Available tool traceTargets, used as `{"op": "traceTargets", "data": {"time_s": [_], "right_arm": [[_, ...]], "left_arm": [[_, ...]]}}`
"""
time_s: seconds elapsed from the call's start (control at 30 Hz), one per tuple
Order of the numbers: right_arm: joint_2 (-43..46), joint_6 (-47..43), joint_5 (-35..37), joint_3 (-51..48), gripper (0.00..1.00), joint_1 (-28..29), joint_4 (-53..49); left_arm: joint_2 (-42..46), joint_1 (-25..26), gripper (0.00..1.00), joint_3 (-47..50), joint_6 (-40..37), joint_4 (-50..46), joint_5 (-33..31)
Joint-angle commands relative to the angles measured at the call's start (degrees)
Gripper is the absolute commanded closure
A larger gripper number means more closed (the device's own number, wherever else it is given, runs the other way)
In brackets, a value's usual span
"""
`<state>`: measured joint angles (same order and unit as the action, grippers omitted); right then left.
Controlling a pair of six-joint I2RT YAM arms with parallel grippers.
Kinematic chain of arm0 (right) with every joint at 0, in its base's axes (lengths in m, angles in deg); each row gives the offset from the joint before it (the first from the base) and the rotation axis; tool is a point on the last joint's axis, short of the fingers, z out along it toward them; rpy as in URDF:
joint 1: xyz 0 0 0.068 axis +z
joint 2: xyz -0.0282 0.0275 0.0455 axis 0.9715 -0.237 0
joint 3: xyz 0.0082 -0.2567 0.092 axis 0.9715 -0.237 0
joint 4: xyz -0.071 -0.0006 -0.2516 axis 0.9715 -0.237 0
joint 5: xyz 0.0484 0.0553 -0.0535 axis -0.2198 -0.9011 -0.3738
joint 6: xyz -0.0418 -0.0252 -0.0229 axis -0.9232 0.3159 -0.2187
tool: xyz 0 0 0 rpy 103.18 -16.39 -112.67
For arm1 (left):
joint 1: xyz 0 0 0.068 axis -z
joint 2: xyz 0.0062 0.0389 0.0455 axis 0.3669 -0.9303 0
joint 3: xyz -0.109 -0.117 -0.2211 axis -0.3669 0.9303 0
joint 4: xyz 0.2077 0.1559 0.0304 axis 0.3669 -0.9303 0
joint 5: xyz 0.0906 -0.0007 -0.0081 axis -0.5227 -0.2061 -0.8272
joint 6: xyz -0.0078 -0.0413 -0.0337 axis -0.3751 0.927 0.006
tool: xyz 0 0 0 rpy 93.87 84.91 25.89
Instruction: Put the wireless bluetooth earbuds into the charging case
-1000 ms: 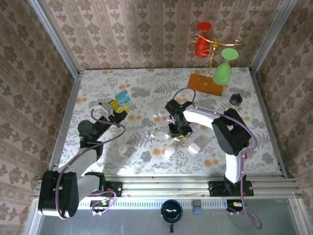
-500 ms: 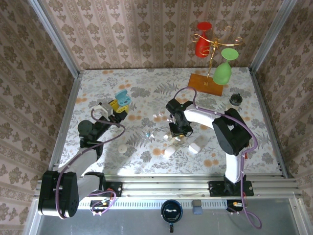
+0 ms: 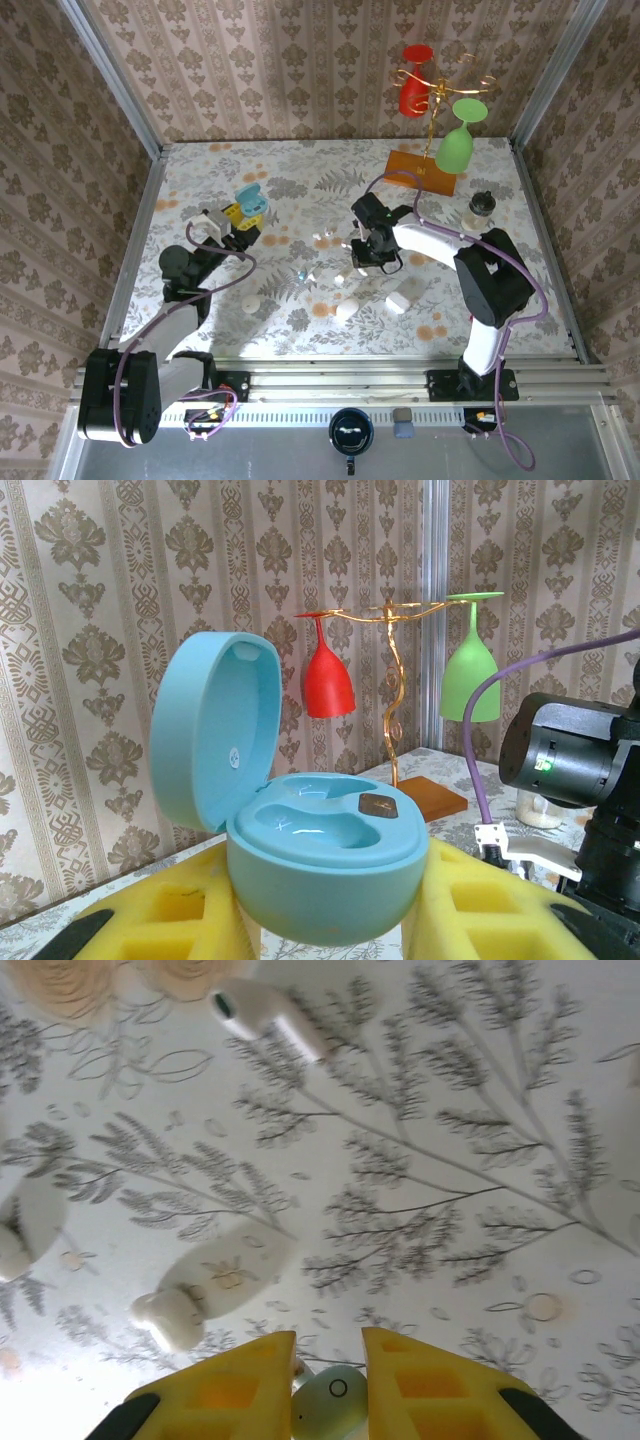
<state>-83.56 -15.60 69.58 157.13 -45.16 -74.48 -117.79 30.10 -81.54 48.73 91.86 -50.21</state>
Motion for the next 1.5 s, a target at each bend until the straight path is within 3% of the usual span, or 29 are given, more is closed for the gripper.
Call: {"op": "traceTargets", "data": {"time_s": [0.0,0.07,0.2,0.33,0.43,0.53,0.67,0.87,1.0,1.27,1.47], "right_arm": [[-0.12,-2.70,-1.58,1.76,0.77,0.60,-1.08],[1.29,-0.89,-4.73,-0.99,0.75,-0.07,3.65],[-2.68,-2.29,1.98,3.53,0.69,0.79,-4.04],[-3.84,-0.79,-1.64,3.11,0.74,-0.46,-3.34],[-4.07,-1.06,1.11,3.75,0.61,-0.55,-5.03],[-1.57,-0.81,0.99,1.98,0.57,-0.55,-3.19],[-0.73,-0.39,-0.20,1.27,0.62,-0.46,-3.06],[0.01,-0.82,-8.53,-0.83,0.61,2.04,-1.63],[-1.48,-1.77,-6.72,0.06,0.60,4.86,-4.07],[-4.83,-0.85,-2.98,1.95,0.73,5.07,-4.77],[-7.21,-2.22,-0.96,2.79,0.73,5.02,-6.30]], "left_arm": [[0.02,0.36,0.76,0.10,0.55,1.94,0.62],[-0.41,0.43,0.76,-0.06,0.46,2.02,0.83],[-0.90,0.58,0.76,-0.16,0.98,2.94,0.74],[-1.13,0.65,0.76,-0.18,0.98,3.16,0.89],[-0.97,0.65,0.76,-0.08,0.98,3.07,0.81],[-0.86,0.71,0.76,0.05,1.01,3.08,0.64],[-1.19,0.76,0.76,0.09,0.81,3.10,0.55],[-1.35,0.94,0.76,0.09,0.98,3.38,0.60],[-1.56,0.91,0.76,0.01,0.96,3.47,0.64],[-1.87,1.00,0.76,0.00,1.36,4.40,0.94],[-0.95,1.01,0.76,0.51,0.92,3.78,0.42]]}}
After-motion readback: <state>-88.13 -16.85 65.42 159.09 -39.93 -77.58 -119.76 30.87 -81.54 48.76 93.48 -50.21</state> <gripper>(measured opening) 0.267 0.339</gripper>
